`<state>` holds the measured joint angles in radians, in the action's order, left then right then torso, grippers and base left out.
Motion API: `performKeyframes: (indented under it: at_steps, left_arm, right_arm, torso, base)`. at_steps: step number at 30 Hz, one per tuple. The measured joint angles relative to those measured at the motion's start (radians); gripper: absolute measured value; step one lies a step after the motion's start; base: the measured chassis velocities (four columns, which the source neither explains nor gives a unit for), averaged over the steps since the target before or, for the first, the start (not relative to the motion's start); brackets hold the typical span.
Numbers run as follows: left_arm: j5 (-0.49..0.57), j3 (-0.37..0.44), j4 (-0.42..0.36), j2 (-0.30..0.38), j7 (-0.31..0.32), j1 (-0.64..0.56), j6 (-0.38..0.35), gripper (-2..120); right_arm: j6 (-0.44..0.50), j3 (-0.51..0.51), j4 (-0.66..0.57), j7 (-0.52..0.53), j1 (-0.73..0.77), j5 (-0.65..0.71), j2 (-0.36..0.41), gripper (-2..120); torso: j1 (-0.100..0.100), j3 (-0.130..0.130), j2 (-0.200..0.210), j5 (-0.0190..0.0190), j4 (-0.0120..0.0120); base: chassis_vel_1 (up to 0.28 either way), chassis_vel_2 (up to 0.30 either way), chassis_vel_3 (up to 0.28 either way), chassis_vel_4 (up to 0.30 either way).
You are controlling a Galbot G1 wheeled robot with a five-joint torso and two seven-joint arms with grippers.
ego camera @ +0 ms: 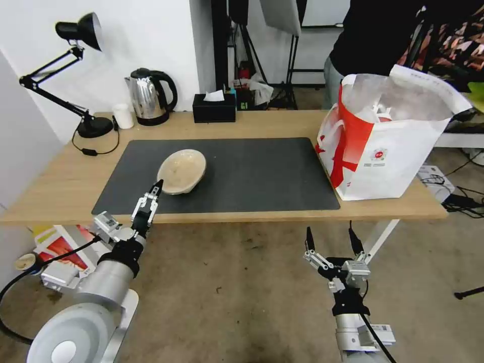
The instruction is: Pick up the trash from the table and place it into the takeout bag.
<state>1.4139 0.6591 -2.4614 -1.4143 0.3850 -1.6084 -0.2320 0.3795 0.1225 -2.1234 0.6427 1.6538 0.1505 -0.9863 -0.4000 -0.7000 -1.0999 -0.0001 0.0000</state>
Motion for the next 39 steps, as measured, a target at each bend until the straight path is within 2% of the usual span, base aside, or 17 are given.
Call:
performKeyframes:
  at_steps: [9, 17, 20, 28, 39]
  left_arm:
    - [-0.010, 0.018, 0.019, 0.034, 0.027, 0.026, -0.004, 100]
    - [0.067, 0.061, 0.028, 0.081, 0.115, 0.069, -0.047, 100]
    - [0.163, 0.099, 0.039, 0.114, 0.166, 0.090, -0.078, 100]
    - [0.267, 0.143, 0.059, 0.145, 0.190, 0.125, -0.107, 100]
    - [0.292, 0.182, 0.092, 0.168, 0.207, 0.155, -0.125, 100]
  right_arm:
    - [0.000, 0.000, 0.000, 0.000, 0.000, 0.000, 0.000, 100]
    - [0.000, 0.000, 0.000, 0.000, 0.000, 0.000, 0.000, 100]
    - [0.000, 0.000, 0.000, 0.000, 0.000, 0.000, 0.000, 100]
    - [0.000, 0.000, 0.000, 0.000, 0.000, 0.000, 0.000, 100]
    - [0.000, 0.000, 0.000, 0.000, 0.000, 0.000, 0.000, 100]
  torso:
    - [0.000, 0.000, 0.000, 0.0000, 0.0000]
    - [0.000, 0.000, 0.000, 0.0000, 0.0000]
    - [0.000, 0.000, 0.000, -0.0001, 0.0001]
    - [0.000, 0.000, 0.000, 0.0000, 0.0000]
    - [0.000, 0.000, 0.000, 0.0000, 0.0000]
  base:
    - [0.000, 0.000, 0.000, 0.000]
    - [0.000, 0.000, 0.000, 0.000]
    - [0.000, 0.000, 0.000, 0.000]
    - [0.000, 0.000, 0.000, 0.000]
    - [0.000, 0.000, 0.000, 0.000]
